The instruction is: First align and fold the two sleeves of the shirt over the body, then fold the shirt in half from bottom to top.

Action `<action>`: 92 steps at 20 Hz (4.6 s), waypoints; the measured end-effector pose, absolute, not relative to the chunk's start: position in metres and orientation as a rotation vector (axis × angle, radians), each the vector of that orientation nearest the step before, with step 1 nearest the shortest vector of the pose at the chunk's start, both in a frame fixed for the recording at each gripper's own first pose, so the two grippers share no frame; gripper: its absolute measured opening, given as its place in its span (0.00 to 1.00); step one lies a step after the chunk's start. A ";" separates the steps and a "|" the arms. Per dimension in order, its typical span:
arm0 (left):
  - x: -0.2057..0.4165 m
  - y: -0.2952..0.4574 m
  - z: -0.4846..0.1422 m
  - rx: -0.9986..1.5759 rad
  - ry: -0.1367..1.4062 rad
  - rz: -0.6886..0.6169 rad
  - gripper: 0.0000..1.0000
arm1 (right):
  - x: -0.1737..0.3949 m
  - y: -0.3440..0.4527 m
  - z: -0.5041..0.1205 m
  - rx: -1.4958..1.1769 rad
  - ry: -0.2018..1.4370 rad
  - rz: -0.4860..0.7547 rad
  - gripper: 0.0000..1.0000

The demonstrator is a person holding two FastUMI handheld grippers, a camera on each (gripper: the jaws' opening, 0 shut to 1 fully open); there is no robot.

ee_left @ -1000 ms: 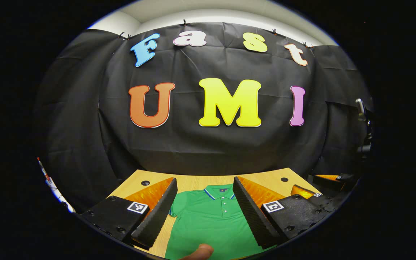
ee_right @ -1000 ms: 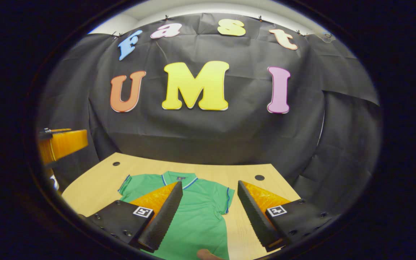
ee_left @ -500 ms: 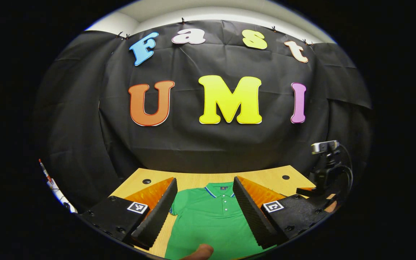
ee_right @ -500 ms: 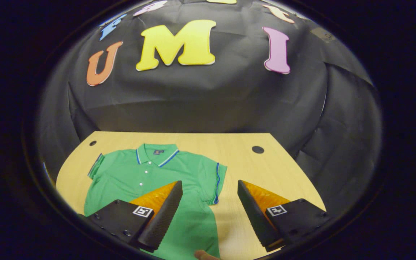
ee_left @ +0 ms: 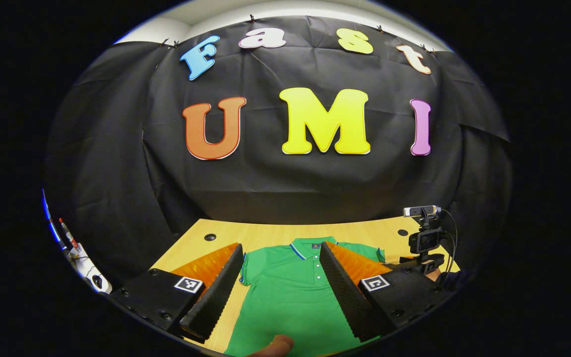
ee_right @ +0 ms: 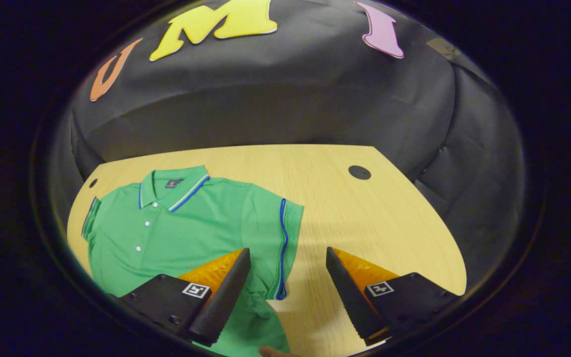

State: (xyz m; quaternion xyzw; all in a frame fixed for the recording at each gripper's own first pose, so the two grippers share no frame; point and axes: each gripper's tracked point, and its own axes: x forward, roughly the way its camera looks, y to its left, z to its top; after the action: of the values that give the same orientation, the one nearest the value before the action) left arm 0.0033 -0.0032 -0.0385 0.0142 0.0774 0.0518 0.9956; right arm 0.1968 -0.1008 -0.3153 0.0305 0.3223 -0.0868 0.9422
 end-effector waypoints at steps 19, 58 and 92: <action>-0.002 -0.004 -0.085 0.030 0.272 0.157 1.00 | 0.210 -0.110 -0.337 0.076 0.703 -0.169 0.04; -0.035 0.081 -0.112 -0.050 0.306 0.204 1.00 | 0.167 0.036 -0.241 -0.145 0.520 0.052 0.92; 0.219 0.126 -0.303 -0.176 0.708 0.101 0.69 | -0.045 0.014 0.022 -0.072 0.137 -0.189 0.96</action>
State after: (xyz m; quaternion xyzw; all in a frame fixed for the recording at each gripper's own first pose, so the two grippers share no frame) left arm 0.2189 0.1256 -0.3032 -0.0859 0.3463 0.0491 0.9329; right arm -0.0453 0.0144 0.0217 -0.0360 0.0686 -0.0945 0.9925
